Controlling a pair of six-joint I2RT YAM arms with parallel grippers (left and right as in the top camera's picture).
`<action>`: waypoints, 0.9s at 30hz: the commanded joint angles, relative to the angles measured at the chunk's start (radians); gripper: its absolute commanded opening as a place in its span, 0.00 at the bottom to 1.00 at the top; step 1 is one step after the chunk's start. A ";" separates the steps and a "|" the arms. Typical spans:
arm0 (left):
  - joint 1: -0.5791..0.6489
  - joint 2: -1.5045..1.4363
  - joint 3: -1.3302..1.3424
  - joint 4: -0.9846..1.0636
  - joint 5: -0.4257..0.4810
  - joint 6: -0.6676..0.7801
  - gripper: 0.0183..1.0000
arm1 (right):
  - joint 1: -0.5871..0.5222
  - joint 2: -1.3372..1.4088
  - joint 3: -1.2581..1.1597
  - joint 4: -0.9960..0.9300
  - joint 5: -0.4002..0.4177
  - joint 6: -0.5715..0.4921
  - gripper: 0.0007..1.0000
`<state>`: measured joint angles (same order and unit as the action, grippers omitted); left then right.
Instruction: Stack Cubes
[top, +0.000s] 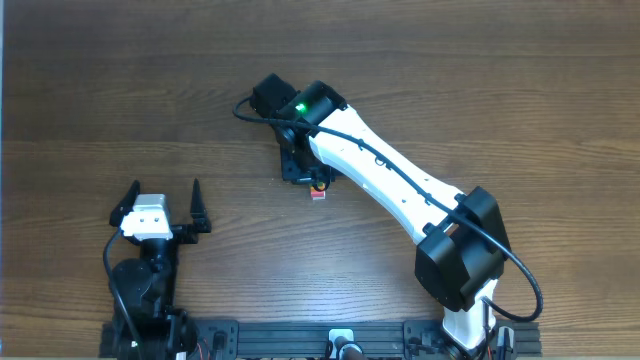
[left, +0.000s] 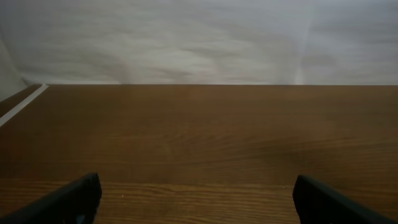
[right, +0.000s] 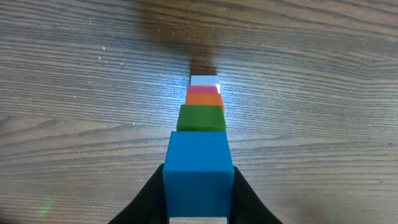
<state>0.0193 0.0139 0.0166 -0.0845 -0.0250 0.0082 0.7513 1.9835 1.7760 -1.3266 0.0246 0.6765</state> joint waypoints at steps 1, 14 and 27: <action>0.000 -0.008 -0.005 0.003 0.010 0.014 1.00 | -0.004 0.015 -0.024 0.010 -0.006 -0.004 0.01; 0.000 -0.008 -0.005 0.003 0.010 0.014 1.00 | -0.005 0.015 -0.038 0.023 -0.005 -0.004 0.01; 0.000 -0.008 -0.005 0.003 0.010 0.014 1.00 | -0.007 0.015 -0.039 0.027 -0.005 -0.004 0.11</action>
<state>0.0193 0.0139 0.0166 -0.0845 -0.0250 0.0078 0.7513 1.9846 1.7462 -1.3029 0.0242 0.6762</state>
